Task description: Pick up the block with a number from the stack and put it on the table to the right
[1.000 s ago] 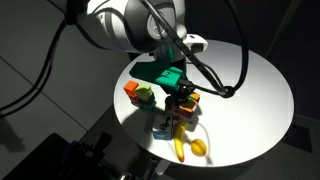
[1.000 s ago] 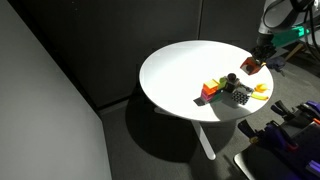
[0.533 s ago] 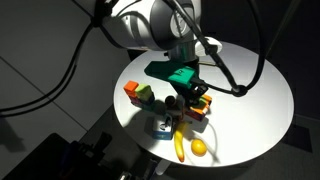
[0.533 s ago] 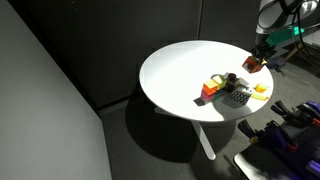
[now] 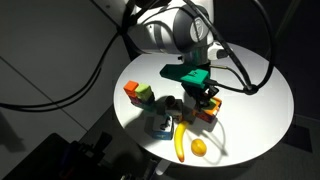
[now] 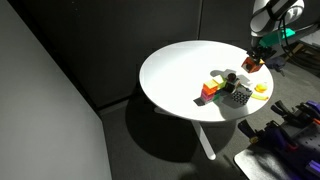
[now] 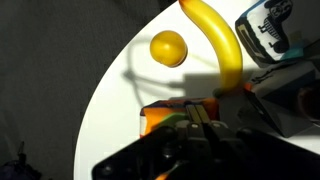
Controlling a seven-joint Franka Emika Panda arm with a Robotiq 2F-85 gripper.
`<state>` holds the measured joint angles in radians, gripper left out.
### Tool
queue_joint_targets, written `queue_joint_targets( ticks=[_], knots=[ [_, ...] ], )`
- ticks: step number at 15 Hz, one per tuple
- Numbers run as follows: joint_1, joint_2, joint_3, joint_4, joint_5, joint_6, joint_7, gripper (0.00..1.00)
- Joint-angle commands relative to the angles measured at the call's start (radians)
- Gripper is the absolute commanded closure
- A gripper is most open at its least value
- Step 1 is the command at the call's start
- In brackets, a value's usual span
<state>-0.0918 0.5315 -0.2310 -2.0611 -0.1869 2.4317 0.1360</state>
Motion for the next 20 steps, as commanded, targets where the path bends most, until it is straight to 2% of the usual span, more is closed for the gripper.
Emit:
queue_joint_targets(
  ticks=[1,13,20],
  knots=[
    [-0.016,0.081,0.007,0.103,0.016,-0.024,0.011,0.98],
    [-0.028,0.299,0.017,0.315,0.051,-0.032,-0.006,0.98],
    [-0.049,0.346,0.048,0.357,0.098,-0.017,-0.029,0.98]
  ],
)
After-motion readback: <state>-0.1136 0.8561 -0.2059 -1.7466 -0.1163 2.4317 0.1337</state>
